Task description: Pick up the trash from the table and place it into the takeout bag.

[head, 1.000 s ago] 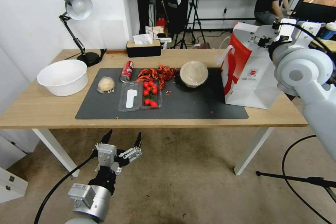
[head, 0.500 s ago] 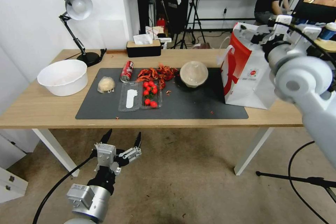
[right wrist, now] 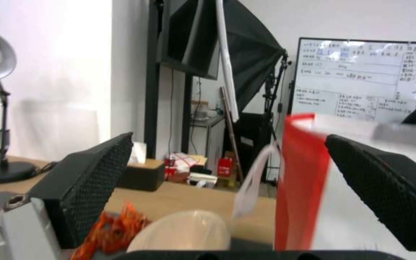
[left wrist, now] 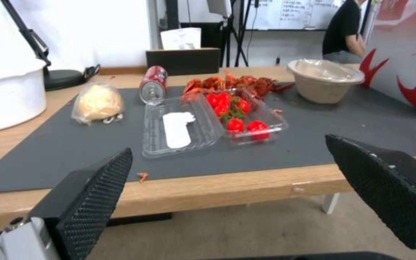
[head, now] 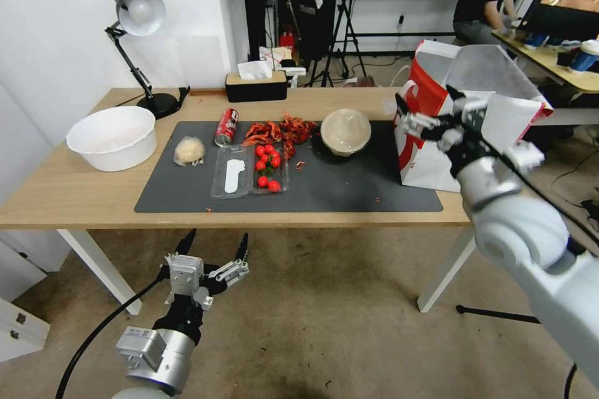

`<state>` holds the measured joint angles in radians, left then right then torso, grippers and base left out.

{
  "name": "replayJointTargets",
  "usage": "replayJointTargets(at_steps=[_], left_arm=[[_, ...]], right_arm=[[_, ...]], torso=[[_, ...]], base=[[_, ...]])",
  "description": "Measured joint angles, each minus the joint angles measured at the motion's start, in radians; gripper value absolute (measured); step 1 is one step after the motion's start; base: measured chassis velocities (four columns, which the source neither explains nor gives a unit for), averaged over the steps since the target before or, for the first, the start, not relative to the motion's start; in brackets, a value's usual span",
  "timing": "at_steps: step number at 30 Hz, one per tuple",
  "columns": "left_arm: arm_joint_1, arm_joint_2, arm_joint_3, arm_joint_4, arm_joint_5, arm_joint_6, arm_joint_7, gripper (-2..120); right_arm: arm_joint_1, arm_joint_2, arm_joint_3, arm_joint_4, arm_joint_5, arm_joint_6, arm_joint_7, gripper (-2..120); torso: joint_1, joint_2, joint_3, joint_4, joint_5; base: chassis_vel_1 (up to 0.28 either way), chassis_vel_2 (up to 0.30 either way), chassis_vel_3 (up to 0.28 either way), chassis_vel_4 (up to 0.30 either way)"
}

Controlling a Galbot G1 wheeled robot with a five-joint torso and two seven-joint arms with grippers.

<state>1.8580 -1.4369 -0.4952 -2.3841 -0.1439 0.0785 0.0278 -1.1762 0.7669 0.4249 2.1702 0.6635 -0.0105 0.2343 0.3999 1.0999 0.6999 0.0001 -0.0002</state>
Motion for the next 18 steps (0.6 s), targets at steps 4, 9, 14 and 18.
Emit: replayJointTargets(at_steps=[4, 9, 14, 18], left_arm=[[-0.004, 0.008, -0.004, 0.007, -0.004, 0.0, -0.02, 100], [-0.011, 0.01, -0.003, 0.017, -0.013, 0.001, -0.035, 100], [-0.013, 0.01, -0.001, 0.022, -0.014, 0.002, -0.038, 100], [-0.014, 0.01, -0.001, 0.026, -0.017, 0.003, -0.041, 100]], right_arm=[[-0.196, 0.055, 0.068, 0.008, -0.055, 0.103, -0.069, 100], [-0.371, 0.166, 0.099, 0.008, -0.142, 0.199, -0.099, 100], [-0.469, 0.264, 0.08, -0.037, -0.222, 0.304, -0.112, 100], [-0.523, 0.328, 0.04, -0.079, -0.289, 0.385, -0.107, 100]], torso=[[0.0, 0.0, 0.0, -0.0004, 0.0002], [0.0, 0.0, 0.0, -0.0004, 0.0001], [0.0, 0.0, 0.0, 0.0, -0.0001], [0.0, 0.0, 0.0, -0.0001, -0.0001]], base=[[0.0, 0.0, 0.0, 0.0], [0.0, 0.0, 0.0, 0.0], [0.0, 0.0, 0.0, 0.0], [0.0, 0.0, 0.0, 0.0]])
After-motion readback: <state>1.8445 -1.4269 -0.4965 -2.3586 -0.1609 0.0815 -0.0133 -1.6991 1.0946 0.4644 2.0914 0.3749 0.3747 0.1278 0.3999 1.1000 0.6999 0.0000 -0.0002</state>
